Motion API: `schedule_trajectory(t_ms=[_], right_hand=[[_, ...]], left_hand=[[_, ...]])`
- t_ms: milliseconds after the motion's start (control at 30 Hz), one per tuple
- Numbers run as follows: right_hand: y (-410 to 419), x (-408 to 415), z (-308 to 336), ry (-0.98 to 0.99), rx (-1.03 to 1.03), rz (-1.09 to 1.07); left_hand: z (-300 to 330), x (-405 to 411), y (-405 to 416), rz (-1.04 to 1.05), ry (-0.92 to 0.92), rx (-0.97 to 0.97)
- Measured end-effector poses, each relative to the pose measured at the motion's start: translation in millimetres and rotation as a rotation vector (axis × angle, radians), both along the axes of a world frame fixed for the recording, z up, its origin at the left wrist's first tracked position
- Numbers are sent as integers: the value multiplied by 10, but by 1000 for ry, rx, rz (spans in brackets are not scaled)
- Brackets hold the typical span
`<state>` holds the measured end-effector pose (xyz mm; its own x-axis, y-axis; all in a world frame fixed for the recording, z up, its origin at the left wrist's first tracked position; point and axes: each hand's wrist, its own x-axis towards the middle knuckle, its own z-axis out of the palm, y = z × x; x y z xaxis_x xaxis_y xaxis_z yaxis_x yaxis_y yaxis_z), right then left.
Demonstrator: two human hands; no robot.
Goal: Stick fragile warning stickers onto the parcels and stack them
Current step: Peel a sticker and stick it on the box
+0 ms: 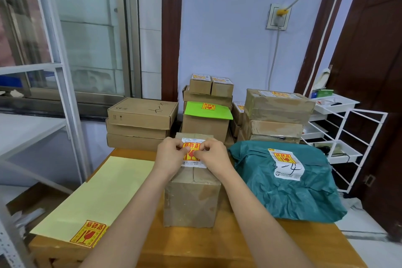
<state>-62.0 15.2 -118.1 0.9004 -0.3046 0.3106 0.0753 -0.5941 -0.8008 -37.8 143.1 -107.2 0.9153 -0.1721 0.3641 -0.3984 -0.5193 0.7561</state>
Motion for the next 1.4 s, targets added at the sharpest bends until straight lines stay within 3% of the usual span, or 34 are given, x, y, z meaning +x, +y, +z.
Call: schedule_trajectory(t_ms=[900, 1400], right_hand=[[60, -34, 39, 107, -291, -57], [49, -66, 60, 147, -285, -107]], left_hand=[[-70, 84, -25, -10, -12, 114], [-96, 102, -30, -32, 47, 55]])
